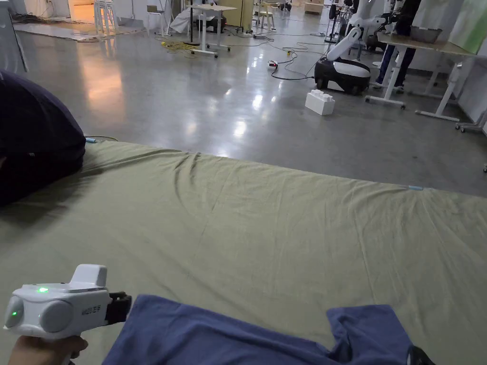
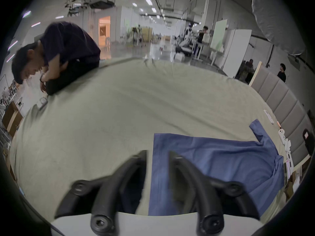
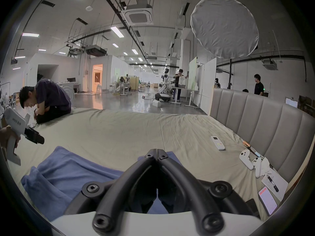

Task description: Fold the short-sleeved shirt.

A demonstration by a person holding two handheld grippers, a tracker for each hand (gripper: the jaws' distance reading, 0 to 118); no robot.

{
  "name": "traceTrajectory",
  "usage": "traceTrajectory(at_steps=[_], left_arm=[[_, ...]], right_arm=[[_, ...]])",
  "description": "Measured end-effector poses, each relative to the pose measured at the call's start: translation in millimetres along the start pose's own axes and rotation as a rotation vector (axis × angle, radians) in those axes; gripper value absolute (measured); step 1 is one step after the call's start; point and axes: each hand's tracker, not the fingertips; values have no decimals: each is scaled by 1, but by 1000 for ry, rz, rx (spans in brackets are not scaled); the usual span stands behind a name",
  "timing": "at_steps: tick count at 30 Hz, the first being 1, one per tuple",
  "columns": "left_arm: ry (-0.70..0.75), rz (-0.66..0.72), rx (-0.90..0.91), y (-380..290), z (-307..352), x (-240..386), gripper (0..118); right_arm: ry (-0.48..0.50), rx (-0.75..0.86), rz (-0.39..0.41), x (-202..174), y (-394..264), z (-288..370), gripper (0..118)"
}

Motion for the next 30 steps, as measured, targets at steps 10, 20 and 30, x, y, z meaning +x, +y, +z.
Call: traceTrajectory(at_steps=[10, 20, 30], left_arm=[[28, -48, -110, 22, -100, 8, 82], [77, -204, -115, 6, -115, 37, 8], [51, -257, -102, 16, -105, 32, 5]], right_arm=[[-34, -133, -10, 14, -28, -25, 1], [-64, -189, -13, 22, -41, -31, 1], [-60, -301, -48, 49, -41, -68, 23]])
